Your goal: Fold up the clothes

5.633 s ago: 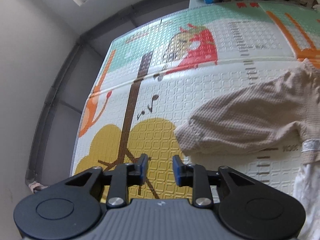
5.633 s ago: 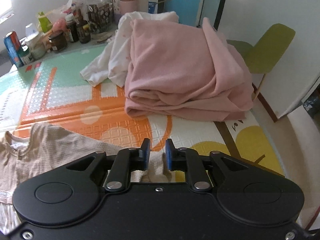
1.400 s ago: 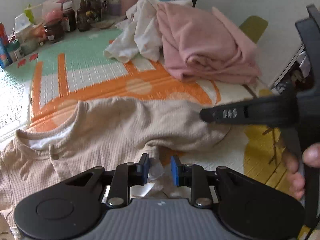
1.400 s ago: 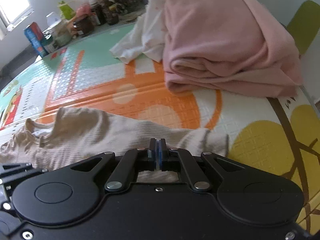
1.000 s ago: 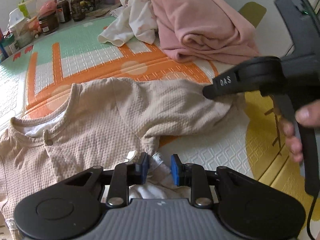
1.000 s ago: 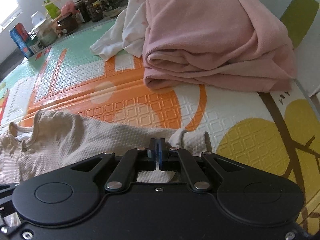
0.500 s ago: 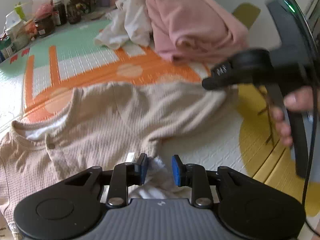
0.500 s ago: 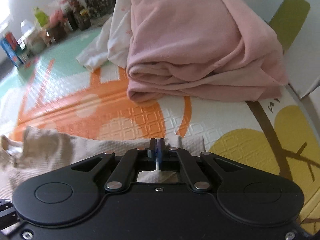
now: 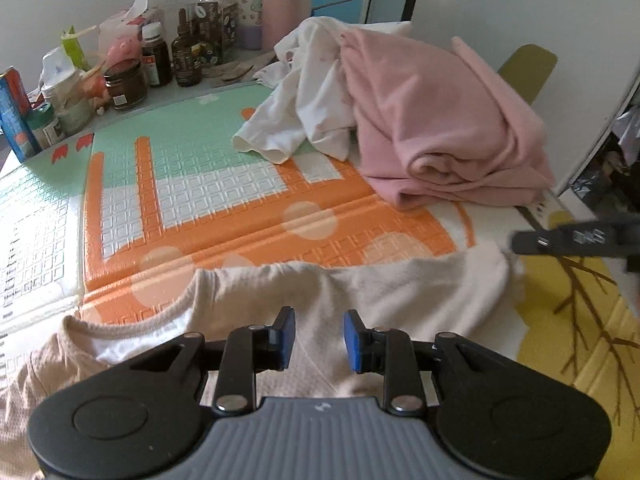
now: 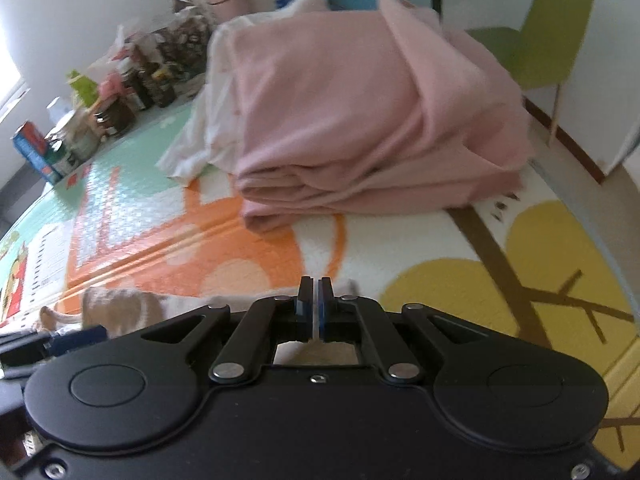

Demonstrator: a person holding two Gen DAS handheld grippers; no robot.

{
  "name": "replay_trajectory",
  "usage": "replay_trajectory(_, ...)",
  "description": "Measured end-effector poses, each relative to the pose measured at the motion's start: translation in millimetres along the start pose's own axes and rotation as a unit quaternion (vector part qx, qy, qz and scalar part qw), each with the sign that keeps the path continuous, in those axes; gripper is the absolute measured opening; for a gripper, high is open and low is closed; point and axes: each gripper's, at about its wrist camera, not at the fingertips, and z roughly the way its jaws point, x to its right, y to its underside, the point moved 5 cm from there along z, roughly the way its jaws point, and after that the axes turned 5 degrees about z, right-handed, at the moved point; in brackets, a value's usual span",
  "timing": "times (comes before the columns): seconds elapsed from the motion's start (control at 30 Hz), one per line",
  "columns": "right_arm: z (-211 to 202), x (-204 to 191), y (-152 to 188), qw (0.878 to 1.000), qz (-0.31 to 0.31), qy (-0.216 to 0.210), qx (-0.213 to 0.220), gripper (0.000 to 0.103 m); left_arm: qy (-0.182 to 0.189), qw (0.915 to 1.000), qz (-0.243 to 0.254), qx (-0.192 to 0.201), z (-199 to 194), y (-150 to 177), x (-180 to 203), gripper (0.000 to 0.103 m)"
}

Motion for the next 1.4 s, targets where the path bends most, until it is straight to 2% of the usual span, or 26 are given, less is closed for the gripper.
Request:
replay_trajectory(0.1,2.5,17.7,2.6,1.0,0.005,0.007,-0.008,0.004,-0.008,0.9999,-0.001,-0.006,8.7,-3.5,-3.3,0.028)
replay_trajectory(0.23,5.2,30.9,10.0,1.0,0.003,-0.005,-0.026,0.004,-0.013,0.9998,0.003,-0.013,17.7,-4.9,-3.3,0.028)
replay_trajectory(0.37,9.9,31.8,16.6,0.999,-0.012,-0.01,-0.029,0.004,-0.018,0.9997,0.005,-0.018,22.6,-6.4,-1.5,0.028)
replay_trajectory(0.67,6.4,30.6,13.5,0.998,0.017,-0.049,-0.031,0.005,-0.026,0.9992,0.011,-0.03,28.5,-8.4,-1.4,0.028)
replay_trajectory(0.73,3.3,29.0,13.5,0.998,0.016,-0.055,-0.033,0.008,-0.027,0.9991,0.011,-0.031,29.1,-8.8,-1.2,0.028)
replay_trajectory(0.83,2.7,27.8,13.9,0.998,0.012,-0.056,-0.034,0.014,-0.028,0.999,0.012,-0.033,30.3,-9.3,-1.7,0.028)
replay_trajectory(1.23,-4.8,29.5,13.1,0.995,0.033,-0.085,-0.038,0.015,-0.032,0.9986,0.016,-0.038,32.2,-9.8,-0.8,0.028)
replay_trajectory(1.4,1.0,30.8,15.3,0.996,0.025,-0.076,-0.045,0.015,-0.033,0.9985,0.019,-0.04,32.0,-9.1,-0.8,0.028)
